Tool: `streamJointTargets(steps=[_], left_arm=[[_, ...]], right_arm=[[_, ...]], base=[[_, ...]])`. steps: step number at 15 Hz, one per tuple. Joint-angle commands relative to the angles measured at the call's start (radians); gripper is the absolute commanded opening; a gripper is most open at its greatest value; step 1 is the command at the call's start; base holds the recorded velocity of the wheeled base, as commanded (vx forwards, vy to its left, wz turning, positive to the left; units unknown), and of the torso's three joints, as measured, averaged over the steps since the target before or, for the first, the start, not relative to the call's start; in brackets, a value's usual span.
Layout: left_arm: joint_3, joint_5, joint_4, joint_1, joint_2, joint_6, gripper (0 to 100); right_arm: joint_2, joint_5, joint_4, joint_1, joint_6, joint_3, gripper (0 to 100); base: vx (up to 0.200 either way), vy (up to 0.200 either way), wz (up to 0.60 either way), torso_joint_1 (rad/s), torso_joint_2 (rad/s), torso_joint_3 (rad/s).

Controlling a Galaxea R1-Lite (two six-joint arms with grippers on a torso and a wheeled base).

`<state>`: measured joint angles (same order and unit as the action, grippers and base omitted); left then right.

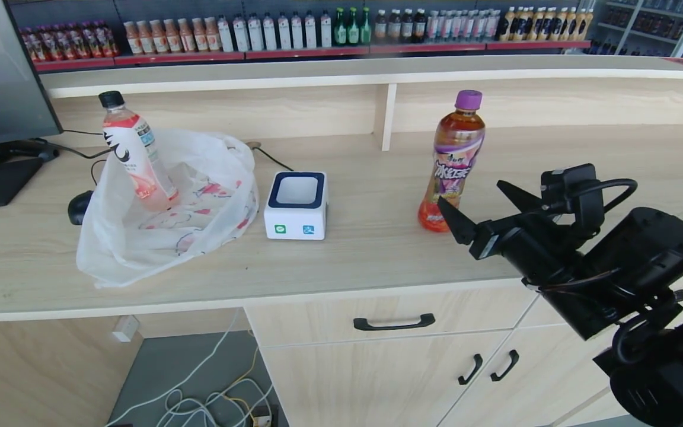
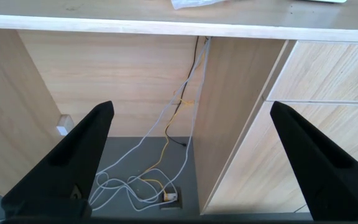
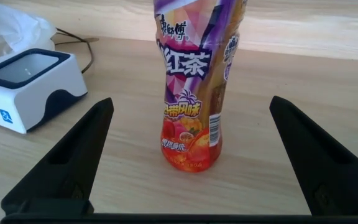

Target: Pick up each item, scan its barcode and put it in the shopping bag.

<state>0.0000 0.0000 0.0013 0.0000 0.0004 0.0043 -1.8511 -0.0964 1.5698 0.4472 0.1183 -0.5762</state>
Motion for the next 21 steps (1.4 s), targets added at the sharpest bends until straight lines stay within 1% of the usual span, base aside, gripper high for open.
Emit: streamJointTargets(steps=[1, 3, 6, 8, 11, 15, 21], left_arm=[[0.0, 0.0, 0.0, 0.0, 0.001, 0.0, 100], [0.0, 0.0, 0.0, 0.0, 0.001, 0.0, 100], [0.0, 0.0, 0.0, 0.0, 0.001, 0.0, 100], [0.0, 0.0, 0.0, 0.0, 0.001, 0.0, 100], [0.0, 0.0, 0.0, 0.0, 0.0, 0.0, 100], [0.0, 0.0, 0.0, 0.0, 0.001, 0.0, 100], [0.0, 0.0, 0.0, 0.0, 0.001, 0.0, 100]], right_arm=[[-0.073, -0.014, 0.001, -0.007, 0.001, -0.063, 100], [-0.097, -0.06, 0.001, -0.009, -0.003, -0.082, 100], [-0.12, -0.06, 0.001, -0.007, -0.002, -0.148, 100], [-0.151, -0.062, 0.001, -0.007, -0.002, -0.221, 100], [-0.165, -0.063, 0.001, 0.002, -0.002, -0.234, 100], [-0.175, -0.118, 0.001, 0.021, -0.002, -0.261, 100], [-0.175, -0.189, -0.123, 0.033, 0.0, -0.349, 100]], base=[[0.0, 0.0, 0.0, 0.0, 0.0, 0.0], [0.0, 0.0, 0.0, 0.0, 0.0, 0.0], [0.0, 0.0, 0.0, 0.0, 0.0, 0.0], [0.0, 0.0, 0.0, 0.0, 0.0, 0.0], [0.0, 0.0, 0.0, 0.0, 0.0, 0.0], [0.0, 0.0, 0.0, 0.0, 0.0, 0.0], [0.0, 0.0, 0.0, 0.0, 0.0, 0.0]])
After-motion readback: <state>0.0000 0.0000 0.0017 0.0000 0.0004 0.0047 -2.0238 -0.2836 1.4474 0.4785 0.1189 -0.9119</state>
